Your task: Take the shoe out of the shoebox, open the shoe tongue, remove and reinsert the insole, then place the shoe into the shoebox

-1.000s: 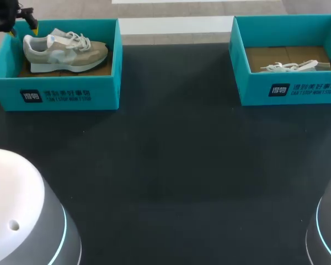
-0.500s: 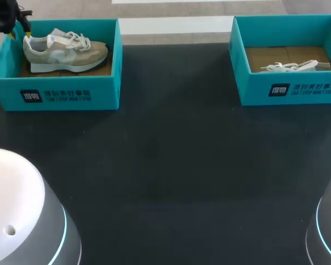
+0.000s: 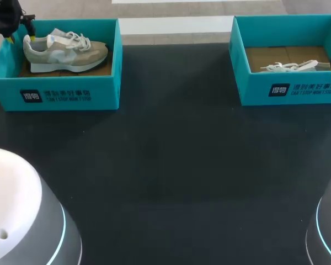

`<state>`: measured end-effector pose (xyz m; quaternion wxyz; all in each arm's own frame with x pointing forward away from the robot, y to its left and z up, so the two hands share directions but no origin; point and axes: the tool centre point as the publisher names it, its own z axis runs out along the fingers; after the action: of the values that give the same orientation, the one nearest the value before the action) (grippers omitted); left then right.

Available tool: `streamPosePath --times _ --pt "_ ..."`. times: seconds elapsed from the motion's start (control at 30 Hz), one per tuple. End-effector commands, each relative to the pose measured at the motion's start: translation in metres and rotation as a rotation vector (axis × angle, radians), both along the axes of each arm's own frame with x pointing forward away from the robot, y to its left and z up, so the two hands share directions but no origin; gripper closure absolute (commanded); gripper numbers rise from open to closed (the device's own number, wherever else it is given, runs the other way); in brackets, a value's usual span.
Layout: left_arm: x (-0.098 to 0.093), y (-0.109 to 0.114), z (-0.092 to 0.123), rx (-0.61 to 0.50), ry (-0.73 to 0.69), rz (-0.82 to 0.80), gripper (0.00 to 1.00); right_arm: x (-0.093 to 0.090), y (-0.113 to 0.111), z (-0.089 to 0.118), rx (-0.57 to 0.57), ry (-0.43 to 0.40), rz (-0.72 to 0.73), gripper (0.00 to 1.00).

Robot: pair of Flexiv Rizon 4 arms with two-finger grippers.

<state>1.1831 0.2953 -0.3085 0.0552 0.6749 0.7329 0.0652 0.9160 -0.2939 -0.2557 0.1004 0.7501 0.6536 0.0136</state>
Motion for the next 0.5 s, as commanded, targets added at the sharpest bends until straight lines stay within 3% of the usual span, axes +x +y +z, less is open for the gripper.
streamPosePath --times 0.03,0.23,0.5 --pt "0.0053 0.0006 -0.0021 0.009 0.021 -0.004 0.23 -0.0002 0.0003 -0.0002 0.000 -0.001 -0.001 0.00" --pt "0.0021 0.0017 -0.0026 0.028 0.028 -0.012 0.26 -0.0002 0.0003 -0.0002 0.000 -0.001 -0.001 0.00" --pt "-0.0021 0.0016 -0.0004 0.060 0.057 -0.024 0.17 -0.0002 0.0003 -0.0002 0.000 -0.001 -0.001 0.00"
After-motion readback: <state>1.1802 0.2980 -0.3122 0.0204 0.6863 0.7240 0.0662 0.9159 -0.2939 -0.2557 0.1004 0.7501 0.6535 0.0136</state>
